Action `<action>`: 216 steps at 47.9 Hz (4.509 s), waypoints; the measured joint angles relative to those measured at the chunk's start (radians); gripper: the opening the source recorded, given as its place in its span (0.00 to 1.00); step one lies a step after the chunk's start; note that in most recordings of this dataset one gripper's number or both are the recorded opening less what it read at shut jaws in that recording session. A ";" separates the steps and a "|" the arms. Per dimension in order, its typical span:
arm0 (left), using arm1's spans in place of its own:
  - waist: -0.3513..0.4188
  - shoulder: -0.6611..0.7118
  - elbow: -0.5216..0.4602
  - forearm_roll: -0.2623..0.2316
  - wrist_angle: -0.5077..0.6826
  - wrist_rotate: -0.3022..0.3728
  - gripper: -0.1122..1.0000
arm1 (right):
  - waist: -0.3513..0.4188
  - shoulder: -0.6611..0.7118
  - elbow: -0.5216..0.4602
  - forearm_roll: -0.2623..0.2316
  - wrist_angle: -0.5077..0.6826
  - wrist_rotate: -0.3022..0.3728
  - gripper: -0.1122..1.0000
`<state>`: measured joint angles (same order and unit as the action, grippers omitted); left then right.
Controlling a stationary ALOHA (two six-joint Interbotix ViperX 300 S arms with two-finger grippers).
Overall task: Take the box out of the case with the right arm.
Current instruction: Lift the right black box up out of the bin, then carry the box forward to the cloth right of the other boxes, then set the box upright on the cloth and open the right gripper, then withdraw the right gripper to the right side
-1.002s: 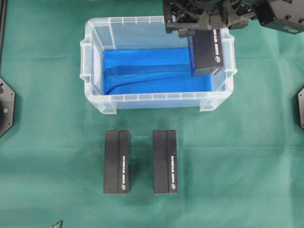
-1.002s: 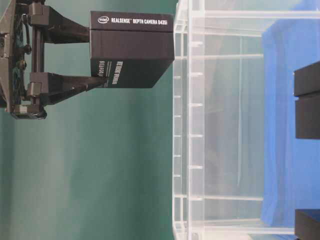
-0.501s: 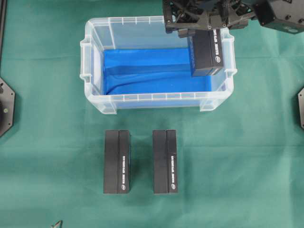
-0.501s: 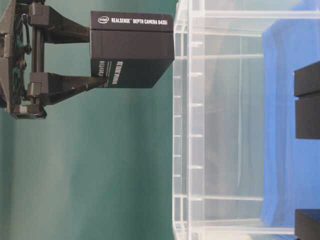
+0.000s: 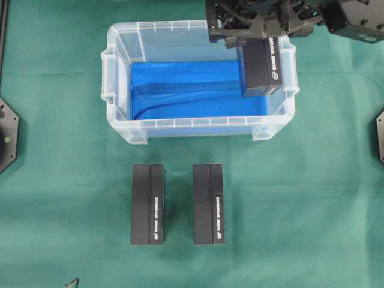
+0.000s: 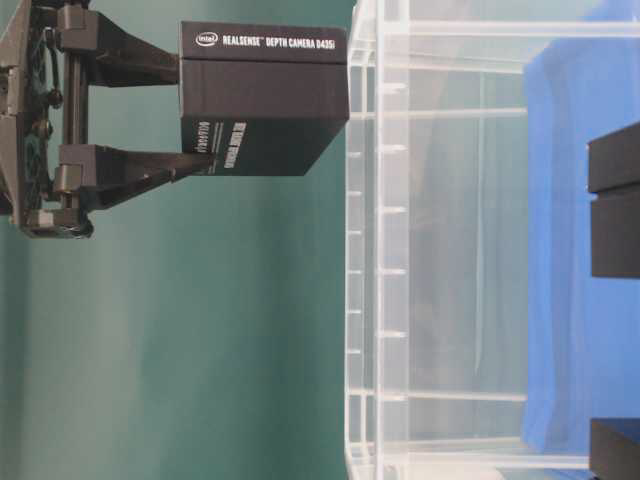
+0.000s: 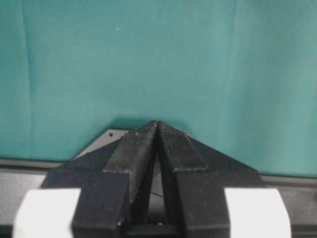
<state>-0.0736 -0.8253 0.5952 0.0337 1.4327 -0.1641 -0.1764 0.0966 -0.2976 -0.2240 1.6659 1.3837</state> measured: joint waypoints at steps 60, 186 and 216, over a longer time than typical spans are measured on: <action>0.000 0.003 0.000 0.002 0.000 0.000 0.12 | 0.572 -0.011 0.000 0.000 0.117 0.566 0.69; 0.000 0.003 0.000 0.000 0.000 0.002 0.12 | 0.523 -0.052 0.341 0.072 -0.213 0.603 0.89; 0.000 0.003 0.000 0.002 0.000 0.002 0.12 | 0.474 -0.094 0.295 0.071 -0.091 0.537 0.88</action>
<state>-0.0736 -0.8222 0.5952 0.0353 1.4327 -0.1626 0.2976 0.0031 -0.0031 -0.1534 1.5754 1.9205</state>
